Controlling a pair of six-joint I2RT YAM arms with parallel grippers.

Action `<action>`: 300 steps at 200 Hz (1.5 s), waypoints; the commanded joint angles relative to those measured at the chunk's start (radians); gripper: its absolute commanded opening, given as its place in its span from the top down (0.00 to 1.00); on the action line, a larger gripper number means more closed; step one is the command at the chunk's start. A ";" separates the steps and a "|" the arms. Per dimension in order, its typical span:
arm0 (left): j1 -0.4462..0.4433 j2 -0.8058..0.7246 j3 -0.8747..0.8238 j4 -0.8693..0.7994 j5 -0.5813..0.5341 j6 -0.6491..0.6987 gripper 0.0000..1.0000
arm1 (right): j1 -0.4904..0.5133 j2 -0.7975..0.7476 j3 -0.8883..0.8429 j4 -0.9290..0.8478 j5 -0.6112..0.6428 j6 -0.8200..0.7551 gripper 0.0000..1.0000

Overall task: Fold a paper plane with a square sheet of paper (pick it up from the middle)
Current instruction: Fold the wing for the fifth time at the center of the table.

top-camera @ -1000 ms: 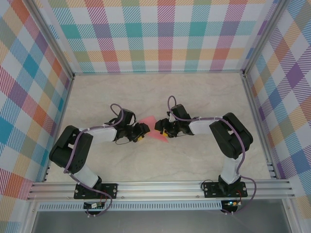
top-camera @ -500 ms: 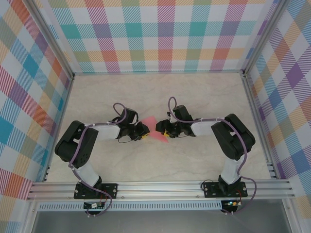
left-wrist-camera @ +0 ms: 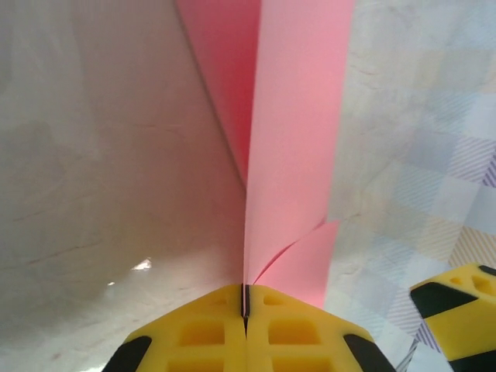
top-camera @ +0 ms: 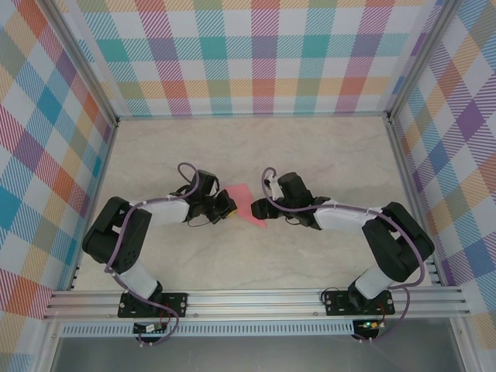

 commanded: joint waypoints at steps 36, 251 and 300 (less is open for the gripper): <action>-0.006 -0.069 0.033 -0.047 -0.007 -0.037 0.98 | 0.152 0.009 -0.072 0.209 0.176 -0.371 0.39; -0.005 -0.086 0.064 -0.138 -0.024 -0.012 0.98 | 0.231 0.291 -0.095 0.631 0.361 -0.701 0.74; 0.001 -0.102 0.077 -0.168 -0.031 0.005 0.96 | 0.231 0.300 -0.090 0.632 0.364 -0.674 0.90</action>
